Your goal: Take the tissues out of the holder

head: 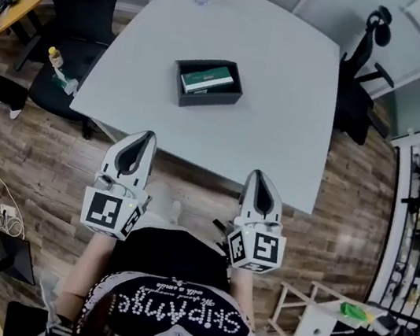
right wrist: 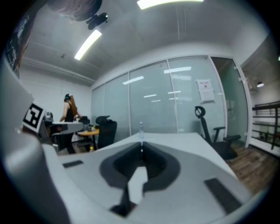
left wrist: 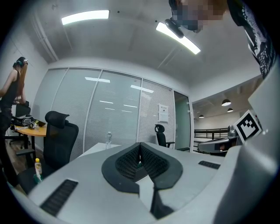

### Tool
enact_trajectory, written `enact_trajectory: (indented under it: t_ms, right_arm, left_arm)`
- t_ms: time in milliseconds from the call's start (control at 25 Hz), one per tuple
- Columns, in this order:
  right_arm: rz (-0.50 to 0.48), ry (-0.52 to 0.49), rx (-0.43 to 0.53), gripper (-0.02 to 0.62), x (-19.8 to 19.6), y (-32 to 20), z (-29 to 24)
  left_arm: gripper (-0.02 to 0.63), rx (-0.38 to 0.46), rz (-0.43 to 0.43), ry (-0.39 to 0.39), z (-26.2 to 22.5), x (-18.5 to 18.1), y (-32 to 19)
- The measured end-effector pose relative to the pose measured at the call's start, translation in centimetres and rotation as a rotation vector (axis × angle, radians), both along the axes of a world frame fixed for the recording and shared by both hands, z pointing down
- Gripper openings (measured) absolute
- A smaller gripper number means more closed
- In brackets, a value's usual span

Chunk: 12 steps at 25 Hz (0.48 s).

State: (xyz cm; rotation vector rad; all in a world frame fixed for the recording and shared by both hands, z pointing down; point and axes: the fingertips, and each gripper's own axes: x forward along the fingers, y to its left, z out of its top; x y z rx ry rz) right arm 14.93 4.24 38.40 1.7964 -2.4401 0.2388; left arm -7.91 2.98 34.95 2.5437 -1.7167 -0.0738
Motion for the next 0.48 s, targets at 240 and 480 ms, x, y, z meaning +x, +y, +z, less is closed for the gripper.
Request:
enact_trajectory:
  t_ms: [240, 480]
  right_arm:
    - [-0.02, 0.0, -0.013, 0.035, 0.0, -0.4, 0.6]
    - [-0.009, -0.006, -0.021, 0.035, 1.0, -1.9, 0.7]
  left_arm:
    - [0.034, -0.012, -0.002, 0.0, 0.4, 0.5, -0.6]
    - [0.034, -0.018, 0.002, -0.004, 0.3, 1.0, -2.1]
